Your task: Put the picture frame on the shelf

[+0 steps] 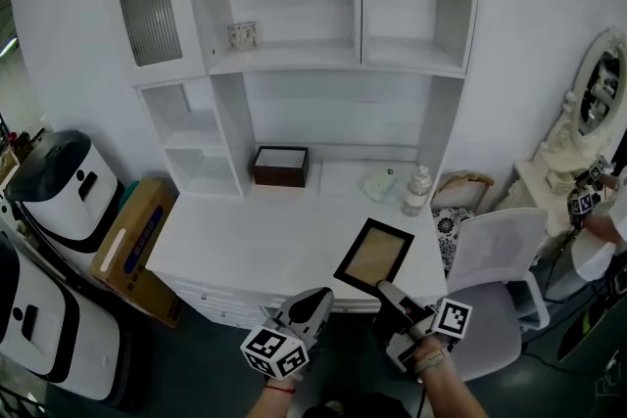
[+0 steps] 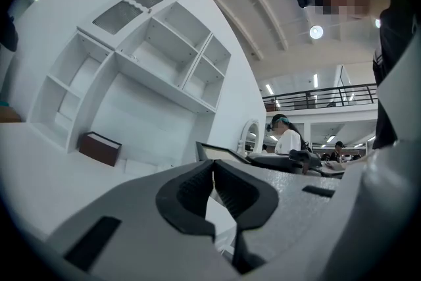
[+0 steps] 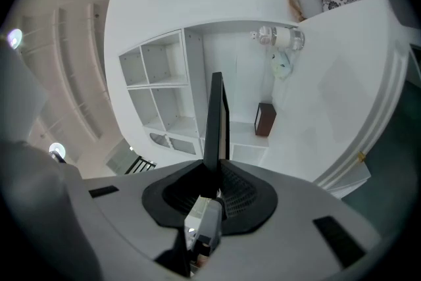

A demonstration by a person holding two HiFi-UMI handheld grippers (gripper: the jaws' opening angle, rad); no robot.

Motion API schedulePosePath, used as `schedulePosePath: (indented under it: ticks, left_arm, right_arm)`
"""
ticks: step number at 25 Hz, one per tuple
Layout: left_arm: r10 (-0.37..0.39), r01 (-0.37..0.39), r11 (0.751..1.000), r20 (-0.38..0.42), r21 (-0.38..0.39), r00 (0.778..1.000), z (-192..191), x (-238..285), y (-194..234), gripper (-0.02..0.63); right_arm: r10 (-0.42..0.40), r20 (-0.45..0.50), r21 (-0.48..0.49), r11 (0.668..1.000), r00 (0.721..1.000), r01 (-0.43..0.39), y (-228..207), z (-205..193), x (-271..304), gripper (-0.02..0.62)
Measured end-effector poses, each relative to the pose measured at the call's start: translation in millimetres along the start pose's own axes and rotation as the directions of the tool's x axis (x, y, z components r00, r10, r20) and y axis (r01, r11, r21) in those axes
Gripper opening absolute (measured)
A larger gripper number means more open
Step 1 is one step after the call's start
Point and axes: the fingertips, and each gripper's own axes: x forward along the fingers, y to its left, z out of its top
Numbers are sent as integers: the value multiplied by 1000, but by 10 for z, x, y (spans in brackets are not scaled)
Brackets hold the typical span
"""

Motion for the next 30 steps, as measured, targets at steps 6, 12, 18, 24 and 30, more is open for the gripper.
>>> schedulePosePath:
  ticks: [6, 12, 18, 24, 30]
  left_arm:
    - [-35, 34, 999, 21, 22, 999, 199, 496, 101, 15]
    - [-36, 35, 999, 46, 17, 998, 425, 1076, 363, 15]
    - [-81, 79, 996, 59, 27, 995, 680, 1816, 419, 14]
    - [-139, 136, 989, 54, 58, 989, 935, 2300, 322, 15]
    - [-164, 158, 986, 118, 61, 979, 1357, 2565, 248, 15]
  right_arm:
    - [21, 1, -37, 999, 1000, -21, 131, 565, 312, 69]
    - [60, 7, -38, 997, 998, -60, 278, 1107, 693, 69]
    - [49, 8, -65, 997, 999, -48, 438, 1763, 873, 69]
    - [107, -24, -90, 990, 994, -109, 718, 2175, 1025, 71]
    - [184, -104, -118, 974, 977, -196, 1094, 2341, 1227, 69]
